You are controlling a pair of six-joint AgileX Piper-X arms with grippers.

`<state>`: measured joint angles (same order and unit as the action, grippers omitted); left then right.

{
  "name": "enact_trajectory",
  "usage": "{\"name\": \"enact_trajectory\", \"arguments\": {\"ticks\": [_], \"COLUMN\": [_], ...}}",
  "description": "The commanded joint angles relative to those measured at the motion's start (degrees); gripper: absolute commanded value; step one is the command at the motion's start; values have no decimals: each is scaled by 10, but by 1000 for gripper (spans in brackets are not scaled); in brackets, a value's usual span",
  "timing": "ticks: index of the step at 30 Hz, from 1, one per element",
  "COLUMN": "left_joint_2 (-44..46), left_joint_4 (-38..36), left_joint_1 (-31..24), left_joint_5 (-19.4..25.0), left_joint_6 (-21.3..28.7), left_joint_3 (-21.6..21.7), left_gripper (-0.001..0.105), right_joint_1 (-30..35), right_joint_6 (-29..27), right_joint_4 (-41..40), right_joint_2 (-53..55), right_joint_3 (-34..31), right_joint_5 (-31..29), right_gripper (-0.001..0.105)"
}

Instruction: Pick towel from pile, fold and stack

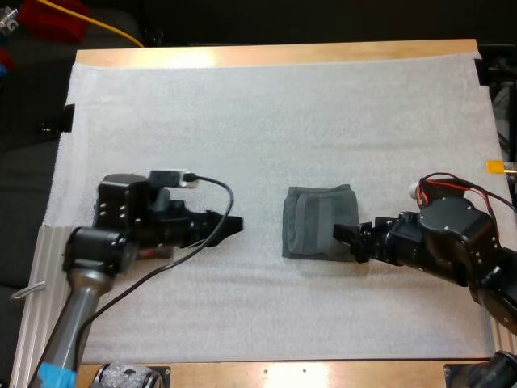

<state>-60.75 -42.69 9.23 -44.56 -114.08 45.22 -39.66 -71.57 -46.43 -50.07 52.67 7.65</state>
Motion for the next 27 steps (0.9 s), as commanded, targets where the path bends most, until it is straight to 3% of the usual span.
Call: {"name": "enact_trajectory", "arguments": {"ticks": [1, 4, 6, 10, 18, 27], "left_joint_2": [-17, -55, -79, -141, -249, -329], "left_joint_4": [28, 55, 66, 114, 224, 246], "left_joint_1": [20, 51, 64, 78, 77, 77], "left_joint_5": [8, 58, 66, 54, -31, -38], "left_joint_6": [-14, -18, -24, -53, -121, -134], "left_joint_3": [0, 0, 0, 0, 0, 0], "left_gripper": [72, 72, 72, 72, 72, 72], "right_joint_1": [1, 1, 1, 1, 1, 1], "right_joint_6": [-2, -2, -2, -2, -2, -2], "right_joint_4": [-1, -1, -1, -10, -46, -49], "right_joint_2": [3, 3, 3, 3, 3, 3], "right_joint_3": [5, 5, 5, 5, 5, 5], "right_joint_5": [-6, -6, -6, -6, -6, -15], "right_gripper": [78, 78, 78, 78, 78, 78]}}
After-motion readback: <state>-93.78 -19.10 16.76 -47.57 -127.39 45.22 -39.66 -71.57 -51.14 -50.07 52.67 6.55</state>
